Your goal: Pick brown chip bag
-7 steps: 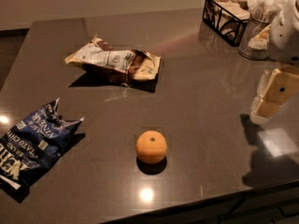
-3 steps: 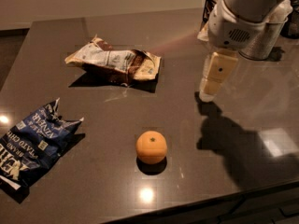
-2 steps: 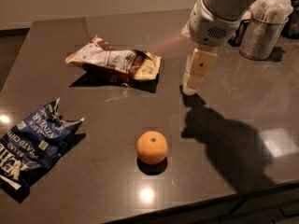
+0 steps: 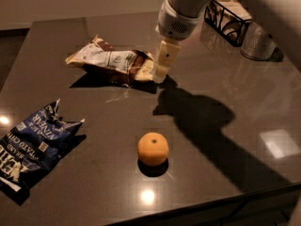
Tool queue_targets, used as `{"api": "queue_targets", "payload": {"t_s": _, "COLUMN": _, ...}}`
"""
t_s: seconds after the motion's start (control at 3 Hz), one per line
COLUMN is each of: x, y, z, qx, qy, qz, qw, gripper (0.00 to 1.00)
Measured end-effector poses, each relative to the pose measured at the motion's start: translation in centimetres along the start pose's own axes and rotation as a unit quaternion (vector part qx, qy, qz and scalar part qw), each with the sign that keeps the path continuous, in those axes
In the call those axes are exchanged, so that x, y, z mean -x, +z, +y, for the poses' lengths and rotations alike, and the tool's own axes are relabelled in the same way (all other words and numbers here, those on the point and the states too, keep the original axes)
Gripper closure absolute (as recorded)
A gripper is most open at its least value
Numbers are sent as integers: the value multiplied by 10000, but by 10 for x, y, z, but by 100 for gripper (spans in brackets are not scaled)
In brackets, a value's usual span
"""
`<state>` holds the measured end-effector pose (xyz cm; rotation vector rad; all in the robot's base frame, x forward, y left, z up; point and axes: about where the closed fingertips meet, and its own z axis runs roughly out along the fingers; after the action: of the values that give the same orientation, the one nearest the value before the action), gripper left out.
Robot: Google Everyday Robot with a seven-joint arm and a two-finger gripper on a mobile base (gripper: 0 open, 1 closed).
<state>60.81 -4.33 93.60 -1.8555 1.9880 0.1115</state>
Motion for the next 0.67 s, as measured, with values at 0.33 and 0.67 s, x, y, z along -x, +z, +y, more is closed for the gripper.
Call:
{"api": "queue_targets", "payload": {"t_s": 0.33, "x": 21, "y": 35, "z": -18, "qx": 66, "qy": 76, "qz": 1, "qw": 9999, "gripper": 0}}
{"api": "queue_targets", "payload": {"t_s": 0.67, "x": 45, "y": 64, "z": -25, "qx": 145, "qy": 148, "qz": 2, "qw": 9998, "gripper": 0}}
